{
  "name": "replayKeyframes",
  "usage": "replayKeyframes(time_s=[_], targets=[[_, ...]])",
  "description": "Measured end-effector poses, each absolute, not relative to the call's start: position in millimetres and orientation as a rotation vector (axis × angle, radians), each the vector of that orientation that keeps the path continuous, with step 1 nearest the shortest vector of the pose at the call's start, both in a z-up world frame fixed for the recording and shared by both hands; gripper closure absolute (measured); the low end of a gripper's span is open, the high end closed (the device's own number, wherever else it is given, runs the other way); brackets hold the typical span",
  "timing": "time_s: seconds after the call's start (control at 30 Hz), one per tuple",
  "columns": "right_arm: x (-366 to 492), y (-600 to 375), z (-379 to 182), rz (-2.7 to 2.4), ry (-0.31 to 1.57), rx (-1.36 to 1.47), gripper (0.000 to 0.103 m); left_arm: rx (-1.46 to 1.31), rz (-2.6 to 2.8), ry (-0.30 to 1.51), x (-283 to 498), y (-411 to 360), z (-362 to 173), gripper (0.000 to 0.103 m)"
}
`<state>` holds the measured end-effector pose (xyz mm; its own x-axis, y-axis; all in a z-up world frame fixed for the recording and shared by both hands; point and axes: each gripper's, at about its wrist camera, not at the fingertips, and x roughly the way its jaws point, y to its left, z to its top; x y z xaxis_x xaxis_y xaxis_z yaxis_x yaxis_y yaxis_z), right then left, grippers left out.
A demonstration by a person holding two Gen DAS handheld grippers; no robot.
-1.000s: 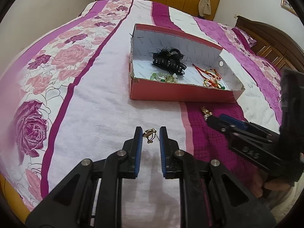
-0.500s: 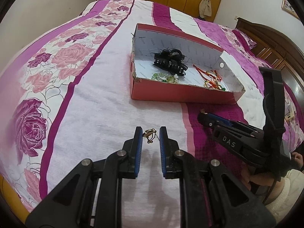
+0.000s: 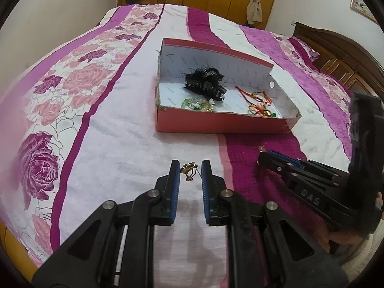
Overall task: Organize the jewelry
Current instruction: 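Grasp the pearl-and-gold earring with the right gripper, then carry the gold earring with the left gripper while the right carries the pearl earring into the box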
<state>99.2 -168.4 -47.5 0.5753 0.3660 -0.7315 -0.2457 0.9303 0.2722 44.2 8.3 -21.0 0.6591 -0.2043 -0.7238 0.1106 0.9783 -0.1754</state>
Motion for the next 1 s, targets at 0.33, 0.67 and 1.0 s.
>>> replayKeyframes(time_s=[0.33, 0.67, 1.0], targets=[[73, -190, -18, 0.373, 0.806, 0.191, 0.085, -0.097, -0.212, 0.785, 41, -8, -7, 0.094], [69, -205, 3, 0.348, 0.717, 0.202, 0.085, -0.099, -0.232, 0.711, 51, -23, 13, 0.094], [68, -205, 26, 0.332, 0.590, 0.162, 0.085, -0.117, -0.230, 0.595, 63, -30, 30, 0.094]])
